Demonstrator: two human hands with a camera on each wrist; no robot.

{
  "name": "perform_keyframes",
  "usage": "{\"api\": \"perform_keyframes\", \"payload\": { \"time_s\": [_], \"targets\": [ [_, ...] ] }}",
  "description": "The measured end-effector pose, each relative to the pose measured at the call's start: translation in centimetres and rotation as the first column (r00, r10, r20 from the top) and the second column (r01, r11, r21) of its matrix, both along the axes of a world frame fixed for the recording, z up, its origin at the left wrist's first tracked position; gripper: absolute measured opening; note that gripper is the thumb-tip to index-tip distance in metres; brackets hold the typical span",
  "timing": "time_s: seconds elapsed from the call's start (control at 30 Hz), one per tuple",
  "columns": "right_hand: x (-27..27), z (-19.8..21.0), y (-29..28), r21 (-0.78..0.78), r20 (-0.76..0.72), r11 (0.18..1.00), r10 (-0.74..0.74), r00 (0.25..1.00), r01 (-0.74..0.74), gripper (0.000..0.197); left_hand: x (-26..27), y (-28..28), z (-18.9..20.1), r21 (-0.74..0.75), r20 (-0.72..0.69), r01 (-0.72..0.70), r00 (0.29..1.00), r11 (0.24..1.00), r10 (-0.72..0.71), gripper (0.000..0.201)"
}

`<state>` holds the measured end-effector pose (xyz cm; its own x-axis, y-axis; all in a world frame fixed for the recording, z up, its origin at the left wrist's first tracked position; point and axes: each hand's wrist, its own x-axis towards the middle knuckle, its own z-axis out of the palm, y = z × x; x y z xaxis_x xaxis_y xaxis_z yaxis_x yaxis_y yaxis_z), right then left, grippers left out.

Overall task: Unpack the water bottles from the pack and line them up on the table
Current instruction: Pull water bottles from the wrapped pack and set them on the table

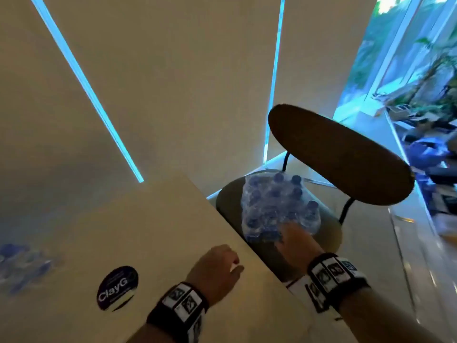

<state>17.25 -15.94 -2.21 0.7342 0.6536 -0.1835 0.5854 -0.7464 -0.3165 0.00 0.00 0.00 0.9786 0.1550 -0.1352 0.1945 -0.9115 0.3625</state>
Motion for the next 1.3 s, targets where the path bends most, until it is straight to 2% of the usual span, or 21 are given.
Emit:
{"api": "perform_keyframes", "payload": {
  "time_s": [0.07,0.13,0.23,0.33,0.4,0.53,0.7,0.8,0.9,1.0,1.07,1.13,1.23,1.3],
  "targets": [
    [2.2,-0.9,0.6,-0.004,0.07,0.998,0.059,0.996,-0.059,0.049,4.9,-1.3,-1.5,0.033,0.018,0.055,0.998,0.998,-0.056,0.029],
    [3.6,-1.1,1.3,-0.062,0.123,0.982,0.187,0.975,-0.181,0.06,9.4,-2.5,-2.1,0.114,0.002,0.107,0.994,0.988,-0.108,0.033],
    [5.1,-1.6,1.3,-0.147,0.188,0.948,0.308,0.932,-0.284,0.064,13.1,-3.4,-2.9,0.262,-0.025,0.12,0.993,0.957,-0.118,0.05],
    [6.0,-1.9,1.4,-0.094,0.255,0.947,0.322,0.912,-0.308,0.063,14.9,-3.2,-2.4,0.355,0.026,0.046,0.998,0.934,-0.059,0.054],
    [6.6,-2.6,1.8,-0.014,0.208,0.95,0.308,0.928,-0.312,0.06,15.7,-3.1,-2.3,0.408,0.032,0.019,0.999,0.913,-0.035,0.049],
    [8.0,-2.7,2.6,0.059,0.143,0.965,0.245,0.959,-0.255,0.056,17.0,-1.9,-2.1,0.506,-0.074,-0.007,0.996,0.862,0.051,0.044],
    [9.1,-2.7,3.2,-0.038,0.145,0.942,0.337,0.93,-0.335,0.056,17.4,-1.2,-1.7,0.535,-0.127,-0.095,0.973,0.84,0.191,0.044],
    [8.9,-2.4,3.5,-0.045,0.123,0.925,0.379,0.917,-0.376,0.054,17.2,-1.6,-1.8,0.558,-0.159,-0.119,0.956,0.821,0.246,0.041],
    [8.5,-1.8,3.4,-0.045,0.108,0.922,0.387,0.916,-0.384,0.043,17.3,-2.1,-1.9,0.516,-0.184,-0.117,0.952,0.848,0.243,0.034],
    [8.3,-1.2,3.4,-0.079,0.099,0.92,0.391,0.915,-0.385,0.038,17.8,-1.8,-2.4,0.422,-0.184,-0.103,0.963,0.901,0.196,0.04],
    [8.5,-0.9,3.2,-0.061,0.031,0.918,0.394,0.919,-0.392,0.03,18.1,-0.9,-2.4,0.298,-0.138,-0.138,0.973,0.945,0.186,0.042],
    [8.8,-0.8,2.6,-0.035,0.006,0.919,0.392,0.92,-0.392,0.031,18.4,-0.1,-2.3,0.122,-0.096,-0.178,0.977,0.976,0.19,0.042],
    [8.9,-0.4,1.3,0.07,-0.118,0.952,0.306,0.945,-0.299,0.031,18.4,0.5,-2.9,-0.121,-0.081,-0.226,0.973,0.966,0.218,0.045],
    [8.8,-0.2,0.5,0.122,-0.174,0.95,0.306,0.936,-0.287,0.027,18.2,0.3,-3.6,-0.171,-0.082,-0.229,0.973,0.958,0.217,0.049]
  ]
}}
